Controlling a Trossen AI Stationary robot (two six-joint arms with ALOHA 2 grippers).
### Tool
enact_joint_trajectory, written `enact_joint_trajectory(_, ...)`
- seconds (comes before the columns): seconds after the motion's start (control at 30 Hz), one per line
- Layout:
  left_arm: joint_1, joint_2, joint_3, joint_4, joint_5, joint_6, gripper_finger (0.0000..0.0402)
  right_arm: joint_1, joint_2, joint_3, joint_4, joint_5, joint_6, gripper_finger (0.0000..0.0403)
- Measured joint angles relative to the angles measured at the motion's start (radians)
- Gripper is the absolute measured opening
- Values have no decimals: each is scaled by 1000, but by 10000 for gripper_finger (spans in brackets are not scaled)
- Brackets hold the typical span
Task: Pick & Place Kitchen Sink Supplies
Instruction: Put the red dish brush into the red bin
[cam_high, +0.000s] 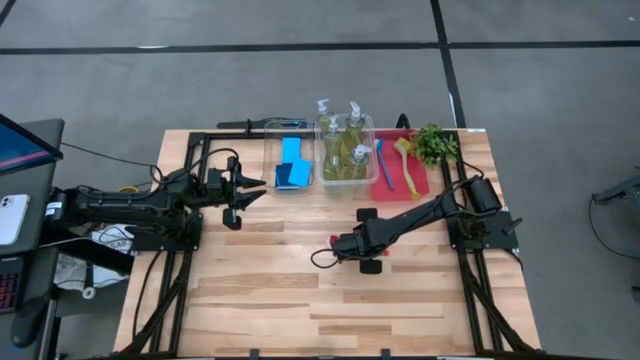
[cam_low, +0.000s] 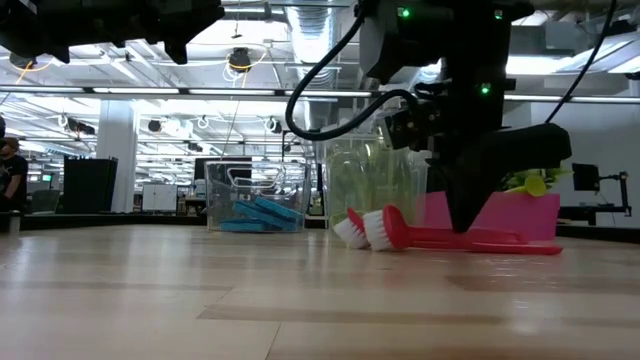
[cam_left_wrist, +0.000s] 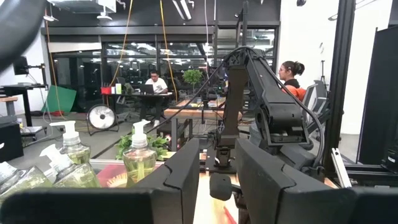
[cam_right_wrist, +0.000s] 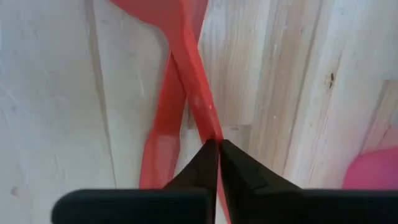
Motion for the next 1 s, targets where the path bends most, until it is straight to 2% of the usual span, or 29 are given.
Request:
enact_joint_trajectory(0.17,0,0,0,0,0,0,104,2,0,0,-2,-13,1,2)
enact_joint_trajectory(0.3,0,0,0,0,0,0,104,1,0,-1,-2,-63,12,4)
enact_joint_trajectory(0.53,0,0,0,0,0,0,104,0,1,-1,-1,-78,90,7)
enact_joint_trajectory(0.67,0,0,0,0,0,0,104,0,1,-1,1,-75,97,30)
enact_joint_trajectory(1.0,0,0,0,0,0,0,104,0,1,-1,2,-69,134,126)
